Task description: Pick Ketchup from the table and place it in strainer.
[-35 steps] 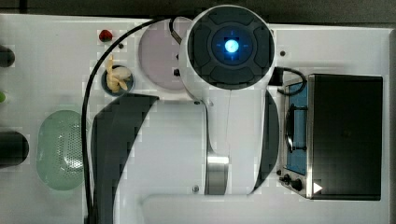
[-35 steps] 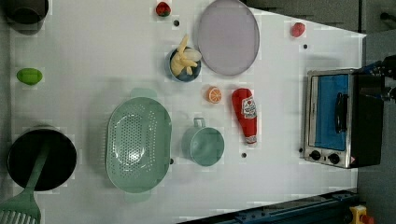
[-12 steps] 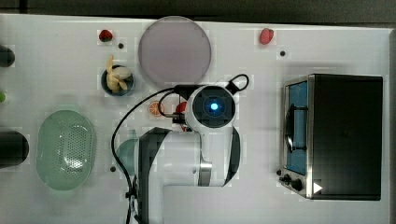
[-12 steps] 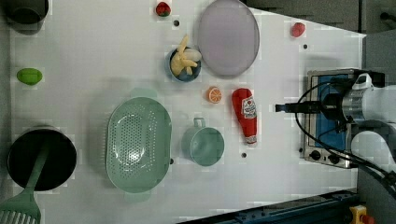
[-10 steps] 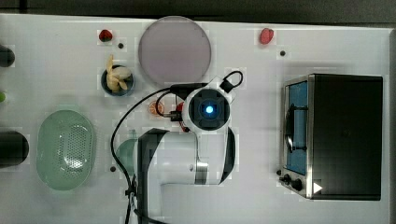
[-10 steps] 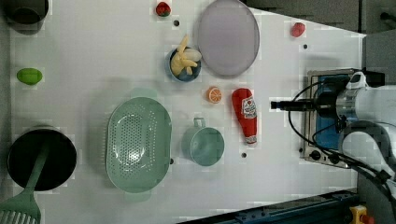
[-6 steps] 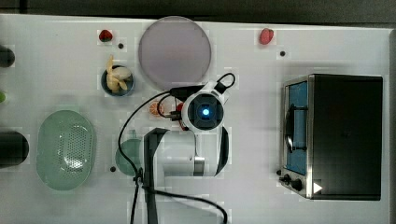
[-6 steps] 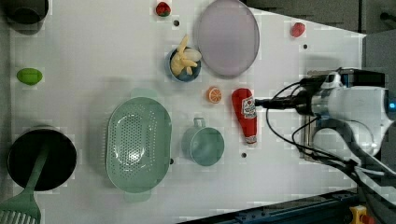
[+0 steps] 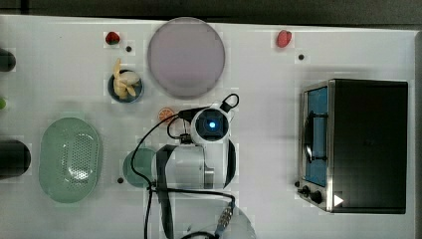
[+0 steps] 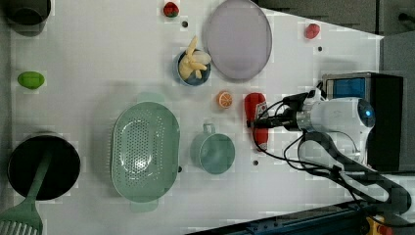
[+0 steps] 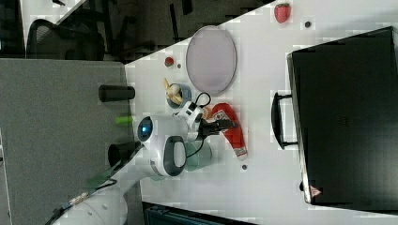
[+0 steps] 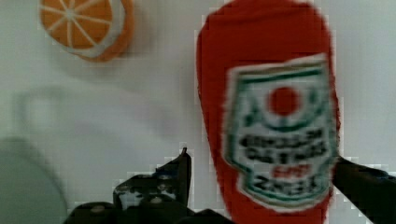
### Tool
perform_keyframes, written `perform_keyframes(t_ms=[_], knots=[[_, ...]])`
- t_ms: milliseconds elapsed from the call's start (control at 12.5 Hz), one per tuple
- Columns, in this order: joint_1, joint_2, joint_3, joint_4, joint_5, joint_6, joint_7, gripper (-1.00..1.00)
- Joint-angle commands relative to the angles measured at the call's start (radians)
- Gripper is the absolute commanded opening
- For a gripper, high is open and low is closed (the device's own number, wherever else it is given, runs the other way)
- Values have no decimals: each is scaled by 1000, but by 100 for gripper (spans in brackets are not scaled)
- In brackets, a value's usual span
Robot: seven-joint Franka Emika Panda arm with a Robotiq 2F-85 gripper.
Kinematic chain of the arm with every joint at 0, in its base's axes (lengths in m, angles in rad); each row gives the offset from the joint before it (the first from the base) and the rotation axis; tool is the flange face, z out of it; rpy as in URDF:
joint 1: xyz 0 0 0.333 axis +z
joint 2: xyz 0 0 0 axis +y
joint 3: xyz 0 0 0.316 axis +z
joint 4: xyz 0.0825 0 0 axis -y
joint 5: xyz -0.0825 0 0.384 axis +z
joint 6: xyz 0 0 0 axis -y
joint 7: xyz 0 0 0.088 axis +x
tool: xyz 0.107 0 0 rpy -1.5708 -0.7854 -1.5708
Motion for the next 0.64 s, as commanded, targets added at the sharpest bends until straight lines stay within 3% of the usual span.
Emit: perform_keyframes(t_ms=[80, 320, 640], knots=[[-3, 15, -3, 6, -1, 66, -37, 92], [-2, 11, -4, 6, -2, 71, -36, 23], [-4, -72, -5, 21, -2, -9, -19, 23]])
